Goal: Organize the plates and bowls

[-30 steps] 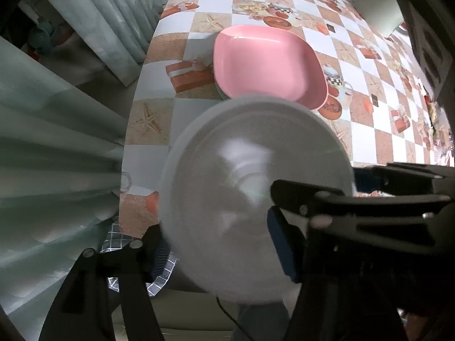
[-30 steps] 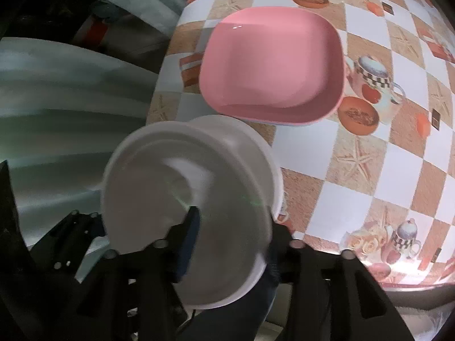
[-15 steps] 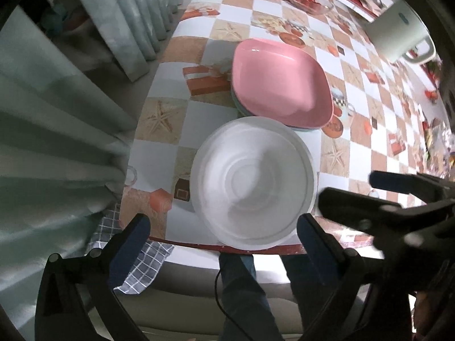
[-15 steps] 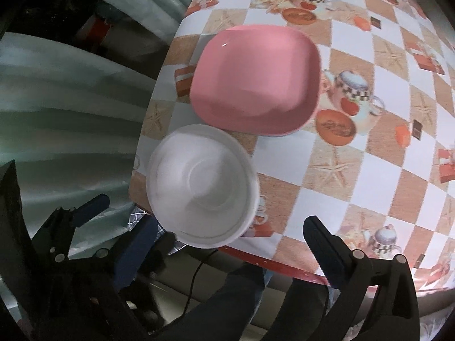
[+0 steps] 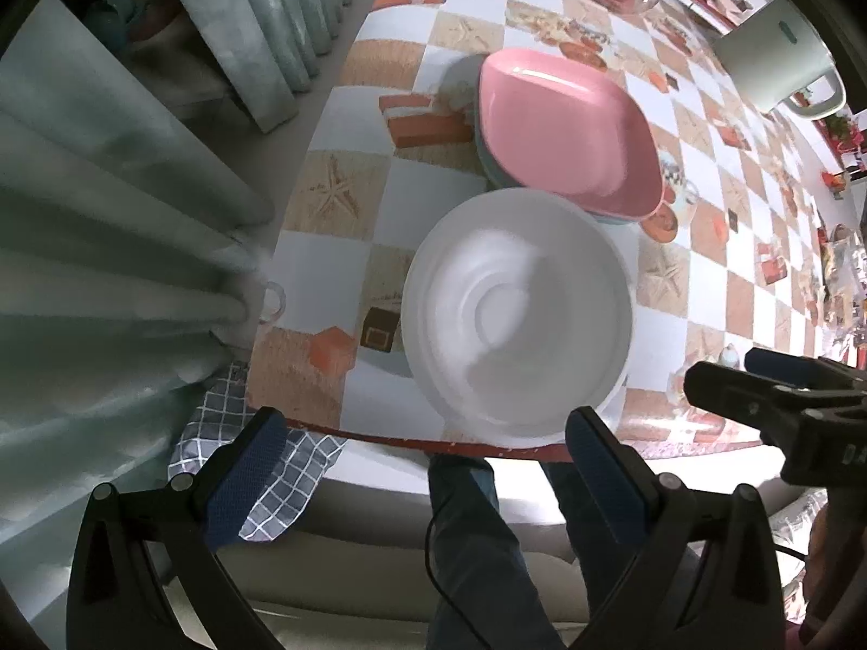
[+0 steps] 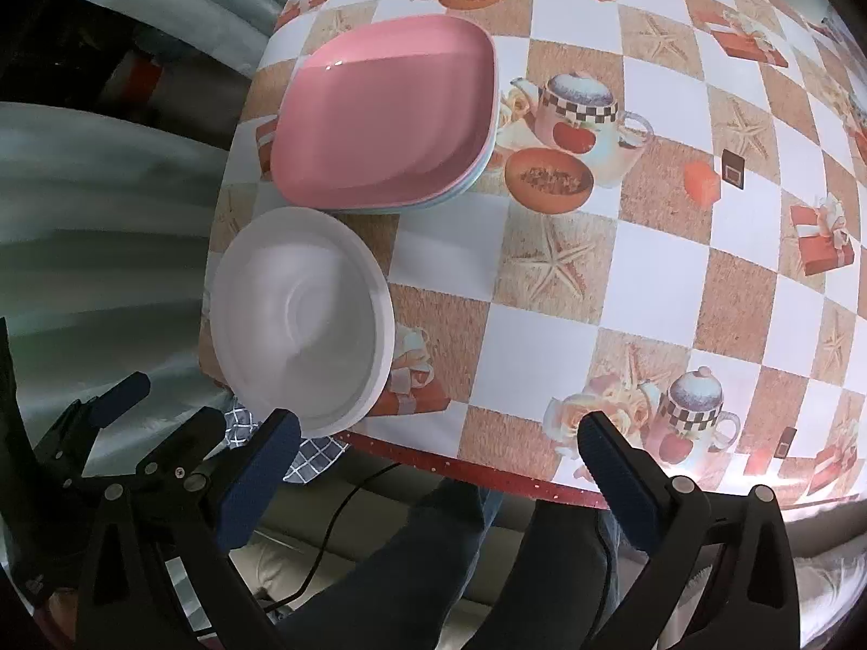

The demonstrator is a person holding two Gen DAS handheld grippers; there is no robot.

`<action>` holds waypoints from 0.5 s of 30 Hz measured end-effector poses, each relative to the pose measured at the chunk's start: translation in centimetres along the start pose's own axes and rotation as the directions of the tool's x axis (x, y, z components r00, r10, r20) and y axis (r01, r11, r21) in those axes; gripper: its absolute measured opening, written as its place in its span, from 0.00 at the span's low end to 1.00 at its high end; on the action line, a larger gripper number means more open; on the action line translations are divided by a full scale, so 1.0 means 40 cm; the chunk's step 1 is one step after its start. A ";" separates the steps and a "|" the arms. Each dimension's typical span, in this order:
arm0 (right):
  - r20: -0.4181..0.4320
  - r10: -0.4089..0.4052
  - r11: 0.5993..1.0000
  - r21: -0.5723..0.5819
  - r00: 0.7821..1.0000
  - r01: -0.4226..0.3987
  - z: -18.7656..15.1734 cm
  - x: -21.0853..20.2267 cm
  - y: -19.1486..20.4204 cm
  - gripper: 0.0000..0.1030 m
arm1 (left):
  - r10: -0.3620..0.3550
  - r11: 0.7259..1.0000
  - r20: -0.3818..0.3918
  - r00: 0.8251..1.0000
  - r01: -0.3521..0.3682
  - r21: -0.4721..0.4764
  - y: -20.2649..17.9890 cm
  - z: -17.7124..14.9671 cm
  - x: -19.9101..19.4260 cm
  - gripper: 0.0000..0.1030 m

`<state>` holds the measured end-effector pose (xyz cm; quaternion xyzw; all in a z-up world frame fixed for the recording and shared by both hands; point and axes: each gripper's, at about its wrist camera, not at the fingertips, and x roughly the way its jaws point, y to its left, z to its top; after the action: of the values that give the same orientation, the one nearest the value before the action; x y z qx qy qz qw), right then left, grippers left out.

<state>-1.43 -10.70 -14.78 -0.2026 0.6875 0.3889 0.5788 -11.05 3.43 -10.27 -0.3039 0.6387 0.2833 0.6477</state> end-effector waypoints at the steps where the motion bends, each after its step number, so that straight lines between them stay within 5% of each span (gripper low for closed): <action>1: -0.004 -0.001 1.000 -0.003 1.000 0.001 0.000 0.001 0.001 1.00 | 0.015 1.000 -0.007 1.000 -0.015 0.007 -0.001 -0.001 0.003 1.00; 15: 0.007 -0.055 0.998 -0.015 0.998 0.055 -0.004 -0.013 0.008 1.00 | 0.041 0.998 -0.028 0.999 -0.040 0.053 -0.019 0.011 0.010 1.00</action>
<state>-1.63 -10.70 -14.19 -0.2246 0.6768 0.3788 0.5899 -10.17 3.27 -10.63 -0.2778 0.6611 0.2753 0.6403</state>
